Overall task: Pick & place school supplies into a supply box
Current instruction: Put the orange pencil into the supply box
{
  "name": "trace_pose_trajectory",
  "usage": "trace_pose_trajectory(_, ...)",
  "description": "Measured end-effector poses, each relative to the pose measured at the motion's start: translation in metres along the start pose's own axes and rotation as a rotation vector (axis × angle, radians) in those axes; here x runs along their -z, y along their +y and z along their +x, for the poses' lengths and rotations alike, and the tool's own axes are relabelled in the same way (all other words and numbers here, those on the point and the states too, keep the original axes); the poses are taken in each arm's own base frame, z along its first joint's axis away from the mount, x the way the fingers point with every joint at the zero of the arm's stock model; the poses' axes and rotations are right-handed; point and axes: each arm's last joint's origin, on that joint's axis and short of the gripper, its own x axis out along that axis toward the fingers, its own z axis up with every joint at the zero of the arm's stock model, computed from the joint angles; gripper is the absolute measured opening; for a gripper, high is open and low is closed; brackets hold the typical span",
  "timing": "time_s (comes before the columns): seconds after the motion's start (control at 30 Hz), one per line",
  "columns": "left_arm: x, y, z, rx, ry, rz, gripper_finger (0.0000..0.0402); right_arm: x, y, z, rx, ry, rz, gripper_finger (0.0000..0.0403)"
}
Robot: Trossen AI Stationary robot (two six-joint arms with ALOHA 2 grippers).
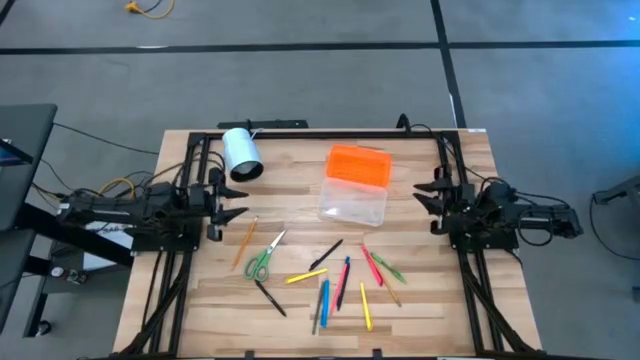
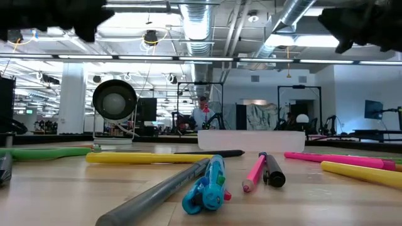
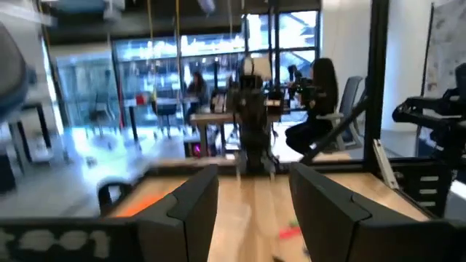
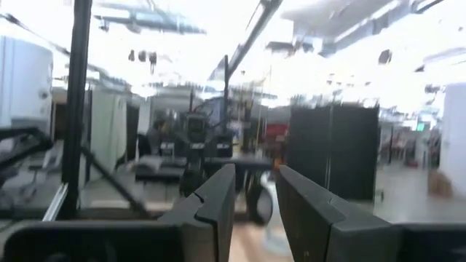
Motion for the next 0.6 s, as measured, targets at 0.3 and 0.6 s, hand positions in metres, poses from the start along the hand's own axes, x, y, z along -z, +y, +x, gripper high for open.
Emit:
trace_pose_trajectory(0.3,-0.046,0.003,0.018,-0.004,-0.034,0.144,0.0161,-0.036,-0.005,0.007,-0.004,0.024,-0.061,0.0098)
trace_pose_trajectory(0.6,-0.068,0.006,0.035,-0.073,0.065,0.188,0.0161,-0.068,-0.007,0.044,-0.026,0.14,-0.114,0.0098)
